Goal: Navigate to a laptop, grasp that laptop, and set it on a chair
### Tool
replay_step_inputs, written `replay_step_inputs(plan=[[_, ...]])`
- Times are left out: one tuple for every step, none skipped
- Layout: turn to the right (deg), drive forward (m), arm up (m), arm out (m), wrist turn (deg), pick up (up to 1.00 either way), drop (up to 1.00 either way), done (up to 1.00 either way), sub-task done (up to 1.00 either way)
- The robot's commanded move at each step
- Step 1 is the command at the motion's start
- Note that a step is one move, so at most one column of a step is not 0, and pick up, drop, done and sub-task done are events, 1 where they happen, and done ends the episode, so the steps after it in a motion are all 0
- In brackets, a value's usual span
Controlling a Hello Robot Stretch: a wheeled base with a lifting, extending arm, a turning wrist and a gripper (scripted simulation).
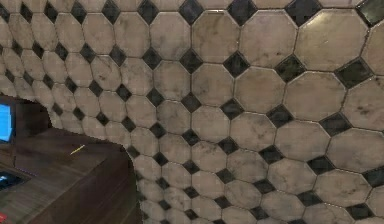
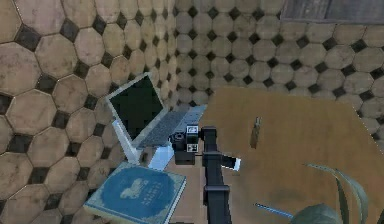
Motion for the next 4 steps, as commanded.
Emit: replay_step_inputs(plan=[[0.0,0.0,0.2,0.0,0.0,0.0,0.0,0.0,0.0],[0.0,0.0,0.0,0.0,-45.0,0.0,0.0,0.0,0.0],[0.0,0.0,0.0,0.0,-45.0,0.0,0.0,0.0,0.0],[21.0,0.0,0.0,0.0,0.0,0.0,0.0,0.0,0.0]])
